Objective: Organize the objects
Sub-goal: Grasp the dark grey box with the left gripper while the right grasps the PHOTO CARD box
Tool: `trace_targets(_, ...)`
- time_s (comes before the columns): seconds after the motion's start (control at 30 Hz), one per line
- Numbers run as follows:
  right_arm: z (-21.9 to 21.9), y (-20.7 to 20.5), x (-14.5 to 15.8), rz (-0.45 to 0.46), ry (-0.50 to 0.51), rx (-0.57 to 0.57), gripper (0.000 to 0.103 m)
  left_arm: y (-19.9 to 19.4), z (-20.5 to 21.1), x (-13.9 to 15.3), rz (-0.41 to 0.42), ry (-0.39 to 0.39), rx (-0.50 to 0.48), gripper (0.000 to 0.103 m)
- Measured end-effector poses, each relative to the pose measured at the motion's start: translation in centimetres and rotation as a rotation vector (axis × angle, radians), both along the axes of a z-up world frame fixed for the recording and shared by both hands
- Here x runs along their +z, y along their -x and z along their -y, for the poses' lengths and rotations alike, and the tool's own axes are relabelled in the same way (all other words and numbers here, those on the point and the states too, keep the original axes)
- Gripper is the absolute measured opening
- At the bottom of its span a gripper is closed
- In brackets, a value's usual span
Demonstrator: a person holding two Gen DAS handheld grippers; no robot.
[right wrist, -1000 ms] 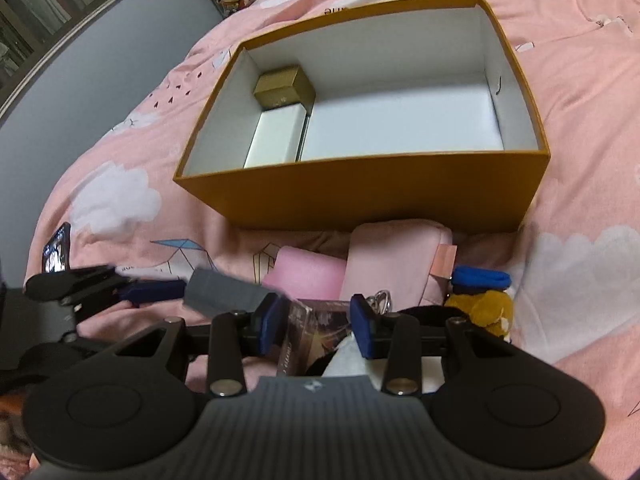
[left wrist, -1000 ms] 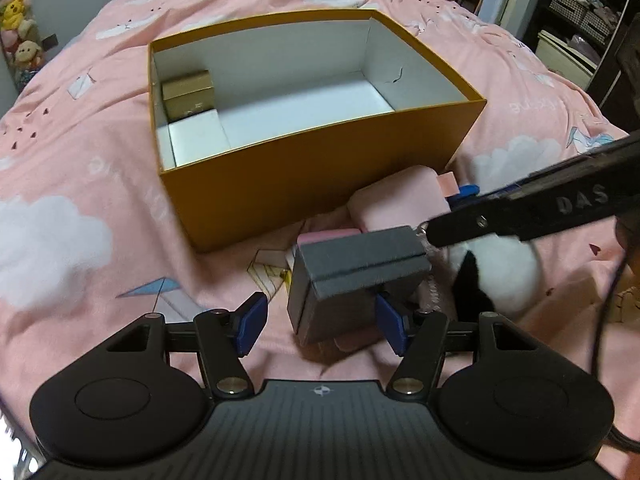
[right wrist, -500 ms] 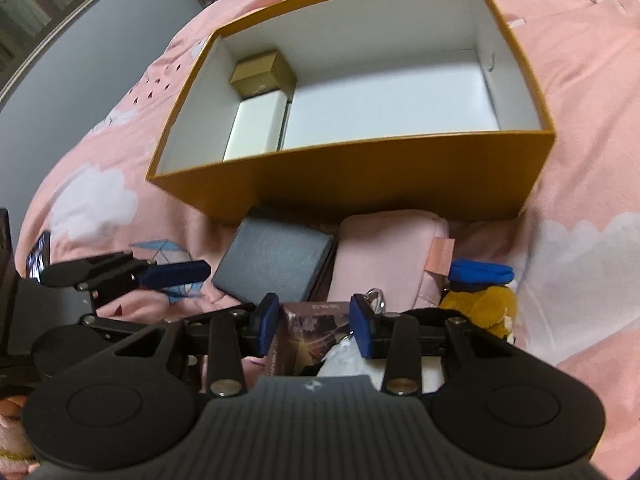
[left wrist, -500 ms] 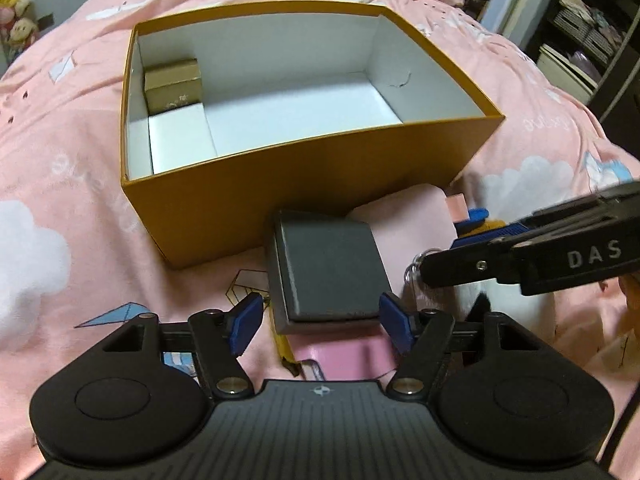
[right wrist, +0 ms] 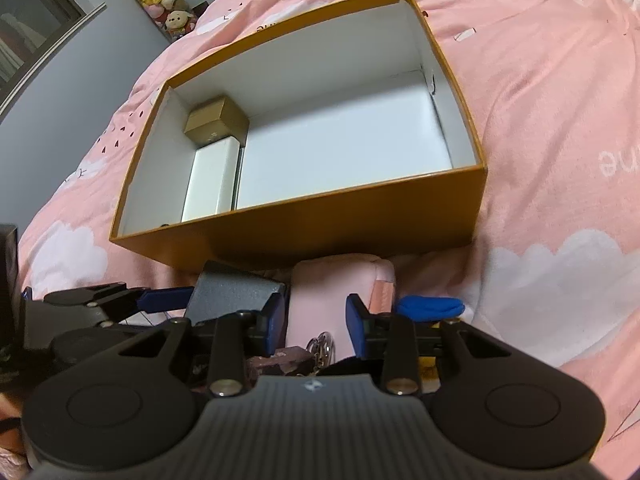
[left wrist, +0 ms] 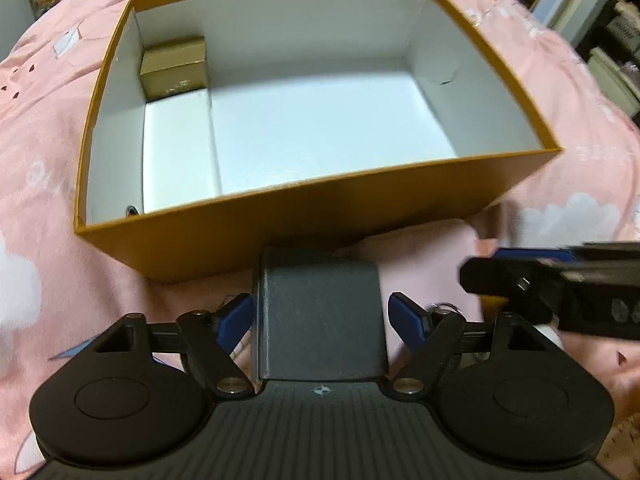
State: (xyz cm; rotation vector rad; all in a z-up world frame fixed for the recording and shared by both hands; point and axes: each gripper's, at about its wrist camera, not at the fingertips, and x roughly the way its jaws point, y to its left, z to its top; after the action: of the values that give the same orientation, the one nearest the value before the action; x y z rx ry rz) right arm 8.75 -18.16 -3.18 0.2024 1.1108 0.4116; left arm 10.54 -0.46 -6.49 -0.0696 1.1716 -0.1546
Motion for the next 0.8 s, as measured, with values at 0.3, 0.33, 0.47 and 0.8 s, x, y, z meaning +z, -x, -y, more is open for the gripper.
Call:
trace_targets(0.3,0.2,-0.5,-1.0,-0.042,-0.028,0.026,0.038,-0.8,-1.7,-1.9,-0.089,0.114,0.064,0.092)
trace_targets(0.33,0.2,-0.5,-1.0,-0.044,-0.031,0.029,0.038,-0.7,-2.0,-2.1,-0.096,0.138,0.075,0.089)
trace_targets(0.47,-0.1,-0.5,-1.1,-0.048,-0.028,0.040,0.039,0.1,-2.6,-1.6,-0.074,0.170,0.098,0.072)
trace_targets(0.8,-2.0,0.4,-0.2,-0.043,0.001,0.110,0.040,2.5,-4.0,1.3,-0.003,0.242,0.127,0.044)
